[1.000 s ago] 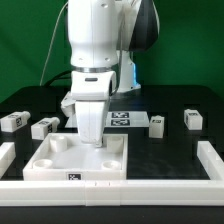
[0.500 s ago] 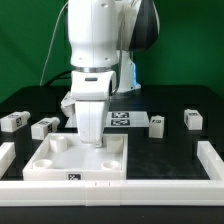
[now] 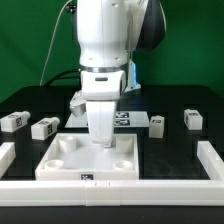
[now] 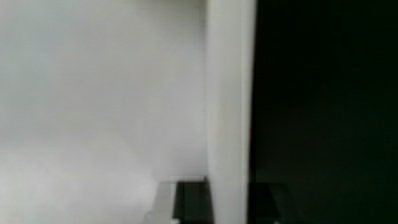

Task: Assemble one leg

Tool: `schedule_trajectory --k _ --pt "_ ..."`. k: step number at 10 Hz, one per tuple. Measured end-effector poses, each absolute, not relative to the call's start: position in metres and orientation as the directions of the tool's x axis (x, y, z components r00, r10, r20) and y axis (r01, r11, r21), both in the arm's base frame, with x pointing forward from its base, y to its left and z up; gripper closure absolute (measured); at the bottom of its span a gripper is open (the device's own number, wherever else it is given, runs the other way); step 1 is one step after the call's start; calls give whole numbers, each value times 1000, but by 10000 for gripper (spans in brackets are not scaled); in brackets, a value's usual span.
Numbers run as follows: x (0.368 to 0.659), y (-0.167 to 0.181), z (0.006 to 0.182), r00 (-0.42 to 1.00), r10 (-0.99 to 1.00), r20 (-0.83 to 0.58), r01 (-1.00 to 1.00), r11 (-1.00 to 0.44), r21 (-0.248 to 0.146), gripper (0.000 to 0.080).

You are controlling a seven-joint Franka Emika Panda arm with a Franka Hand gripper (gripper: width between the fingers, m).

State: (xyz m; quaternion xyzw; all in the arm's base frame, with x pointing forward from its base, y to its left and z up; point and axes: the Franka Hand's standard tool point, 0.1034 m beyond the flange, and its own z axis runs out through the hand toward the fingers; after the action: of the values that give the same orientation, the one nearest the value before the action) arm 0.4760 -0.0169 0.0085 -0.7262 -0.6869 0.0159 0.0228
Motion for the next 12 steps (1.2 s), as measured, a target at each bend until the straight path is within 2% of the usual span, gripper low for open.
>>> schedule_trajectory --k 3,5,8,12 --pt "480 35 9 63 998 26 997 -62 -52 739" --pt "492 73 11 62 997 43 997 -60 -46 739" --pt "503 90 10 48 998 50 998 -45 -50 739" --pt "503 90 10 53 997 48 997 -51 -56 739"
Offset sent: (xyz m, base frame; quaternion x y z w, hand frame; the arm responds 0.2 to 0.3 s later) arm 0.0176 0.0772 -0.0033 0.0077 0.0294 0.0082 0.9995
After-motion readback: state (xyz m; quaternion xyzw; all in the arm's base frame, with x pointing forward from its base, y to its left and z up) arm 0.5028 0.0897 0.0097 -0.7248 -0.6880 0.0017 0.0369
